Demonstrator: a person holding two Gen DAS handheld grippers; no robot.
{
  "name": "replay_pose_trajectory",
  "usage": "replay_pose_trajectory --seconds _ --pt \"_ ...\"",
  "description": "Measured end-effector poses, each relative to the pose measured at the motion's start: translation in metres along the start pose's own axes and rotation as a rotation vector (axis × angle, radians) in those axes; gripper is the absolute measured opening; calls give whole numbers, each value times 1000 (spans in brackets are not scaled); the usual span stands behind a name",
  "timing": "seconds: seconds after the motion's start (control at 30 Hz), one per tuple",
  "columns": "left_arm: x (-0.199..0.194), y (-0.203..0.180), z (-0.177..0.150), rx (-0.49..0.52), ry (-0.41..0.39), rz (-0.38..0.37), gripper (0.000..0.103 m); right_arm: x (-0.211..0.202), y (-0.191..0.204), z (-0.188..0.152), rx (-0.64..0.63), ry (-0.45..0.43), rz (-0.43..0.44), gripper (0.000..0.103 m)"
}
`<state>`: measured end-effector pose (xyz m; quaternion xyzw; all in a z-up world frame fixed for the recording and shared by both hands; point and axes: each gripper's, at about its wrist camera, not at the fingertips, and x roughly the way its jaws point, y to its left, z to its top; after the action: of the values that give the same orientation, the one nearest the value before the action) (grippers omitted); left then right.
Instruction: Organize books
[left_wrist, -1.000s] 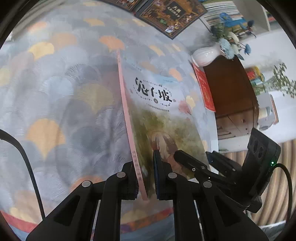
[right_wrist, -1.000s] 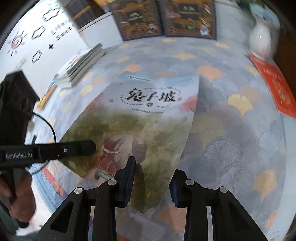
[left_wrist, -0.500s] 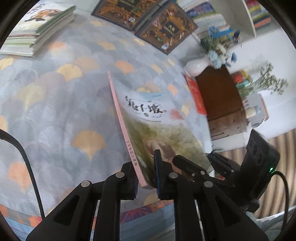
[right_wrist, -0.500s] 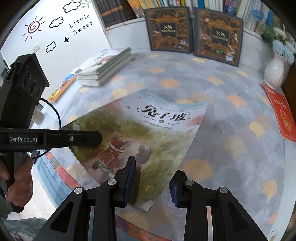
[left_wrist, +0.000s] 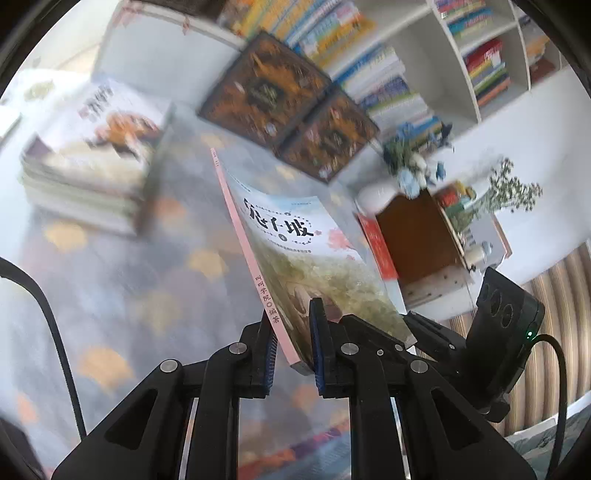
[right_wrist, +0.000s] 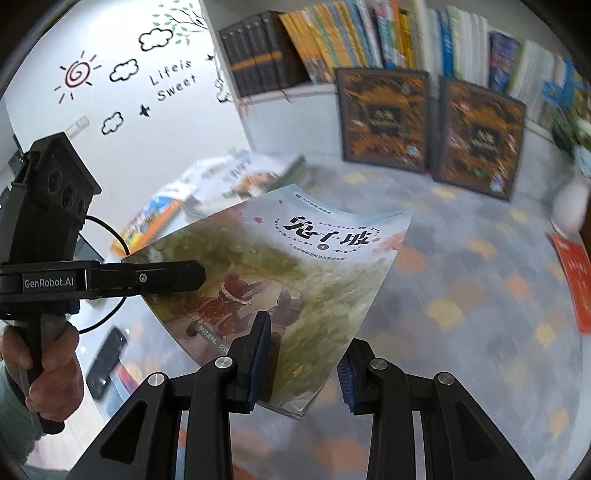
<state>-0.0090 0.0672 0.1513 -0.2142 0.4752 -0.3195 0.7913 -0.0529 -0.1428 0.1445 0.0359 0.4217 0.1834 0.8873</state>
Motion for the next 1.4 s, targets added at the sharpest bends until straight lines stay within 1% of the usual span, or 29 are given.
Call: replay_pose_trajectory --seconds 0.07,0.13,0.23,0.37,0.53,0.73,0.87,1.03,1.17,1.2,1.23,1.3,1.33,1.4 --pt "-14 19 19 12 -24 27 13 16 17 17 -13 -18 9 33" --pt "-24 37 34 6 -52 48 13 39 33 35 -13 -18 33 33" --pt "-38 76 60 -46 -96 55 13 78 52 63 13 -11 67 33" --pt "-44 116 85 -88 -122 55 14 115 65 90 53 9 93 33" --pt "-39 153 106 -138 -133 36 14 153 77 113 64 52 68 33" --pt "-27 188 126 -178 -137 29 12 185 84 135 67 67 17 34" --pt "-17 202 135 -161 -123 76 12 210 81 147 94 101 -4 34" --pt "-6 216 142 -170 -100 117 12 233 74 150 148 135 -16 34" --pt "-13 230 137 -199 -117 161 12 243 71 146 172 166 -29 34" --pt "-16 234 133 -211 -121 174 12 243 71 145 166 159 -34 34" --pt "-20 238 131 -222 -130 159 12 243 72 146 158 159 -37 35" --pt "-28 242 125 -253 -147 145 12 244 77 146 138 165 -44 40" --pt "-33 241 121 -257 -155 160 12 245 80 147 125 168 -48 42" --pt "-39 237 116 -242 -155 210 12 245 85 145 108 175 -43 53"
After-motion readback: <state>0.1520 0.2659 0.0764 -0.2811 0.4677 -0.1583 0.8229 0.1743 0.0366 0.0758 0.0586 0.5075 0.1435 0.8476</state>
